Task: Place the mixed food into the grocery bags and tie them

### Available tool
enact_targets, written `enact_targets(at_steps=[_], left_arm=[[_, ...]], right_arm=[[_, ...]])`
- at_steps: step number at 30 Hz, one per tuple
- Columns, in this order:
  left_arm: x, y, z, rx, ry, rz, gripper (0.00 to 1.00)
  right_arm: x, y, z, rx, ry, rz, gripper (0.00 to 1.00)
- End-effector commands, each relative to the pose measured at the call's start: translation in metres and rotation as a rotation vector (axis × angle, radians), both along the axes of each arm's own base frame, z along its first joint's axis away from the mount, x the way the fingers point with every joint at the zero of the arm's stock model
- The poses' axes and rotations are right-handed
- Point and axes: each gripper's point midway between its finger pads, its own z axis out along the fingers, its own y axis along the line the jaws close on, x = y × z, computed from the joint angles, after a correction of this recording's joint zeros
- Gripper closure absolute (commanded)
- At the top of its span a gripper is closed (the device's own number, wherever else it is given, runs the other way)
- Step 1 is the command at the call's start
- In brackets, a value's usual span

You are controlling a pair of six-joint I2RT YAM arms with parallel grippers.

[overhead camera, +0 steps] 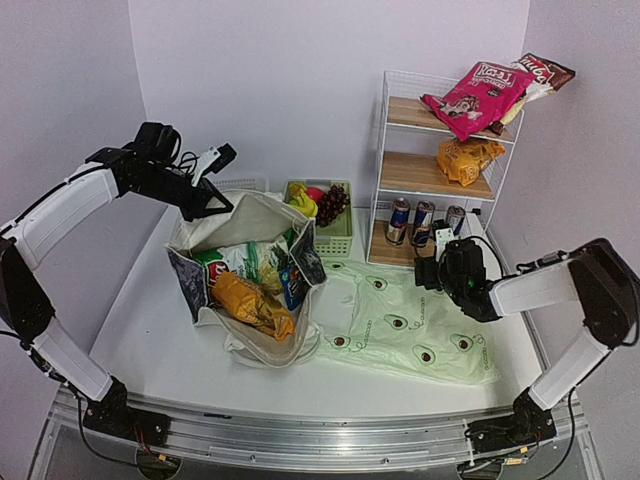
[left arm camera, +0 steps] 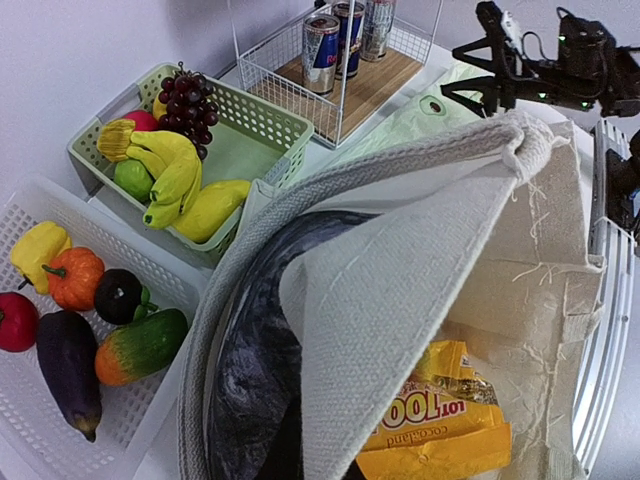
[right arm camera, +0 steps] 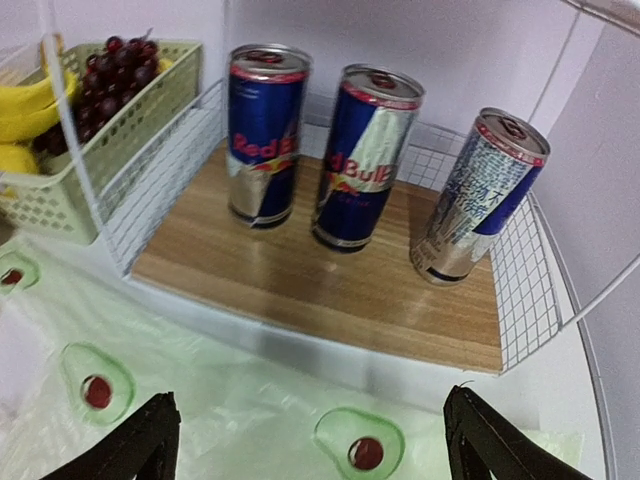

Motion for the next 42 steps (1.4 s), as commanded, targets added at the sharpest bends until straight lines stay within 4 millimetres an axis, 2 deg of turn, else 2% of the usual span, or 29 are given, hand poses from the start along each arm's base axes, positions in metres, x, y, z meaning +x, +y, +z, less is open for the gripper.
enact_targets(at_steps=[1, 7, 10, 17, 22, 28, 33, 38, 42], left_arm=[[0.007, -0.006, 0.005, -0.070, -0.003, 0.023, 1.00], [0.018, -0.010, 0.003, -0.080, -0.010, 0.028, 1.00], [0.023, -0.009, -0.001, -0.066, -0.016, 0.031, 1.00], [0.034, -0.007, -0.008, -0.048, -0.027, 0.043, 1.00], [0.041, -0.002, -0.008, -0.039, -0.034, 0.055, 1.00], [0.046, 0.000, -0.010, -0.036, -0.034, 0.062, 1.00], [0.049, -0.001, -0.011, -0.030, -0.036, 0.057, 1.00], [0.052, -0.002, -0.009, -0.034, -0.040, 0.054, 1.00], [0.053, -0.002, -0.008, -0.031, -0.041, 0.049, 1.00]], right_arm=[[0.046, -0.026, 0.036, 0.122, -0.302, -0.069, 0.12], [0.080, -0.052, 0.013, 0.083, -0.316, -0.150, 0.13], [0.096, -0.066, 0.013, 0.088, -0.329, -0.195, 0.13], [0.115, -0.089, 0.004, 0.079, -0.330, -0.257, 0.13], [0.132, -0.094, 0.000, 0.077, -0.338, -0.270, 0.13], [0.140, -0.110, -0.008, 0.089, -0.337, -0.316, 0.13], [0.148, -0.113, 0.002, 0.097, -0.361, -0.306, 0.13], [0.155, -0.119, -0.005, 0.090, -0.359, -0.327, 0.11], [0.163, -0.122, 0.002, 0.077, -0.380, -0.334, 0.09]])
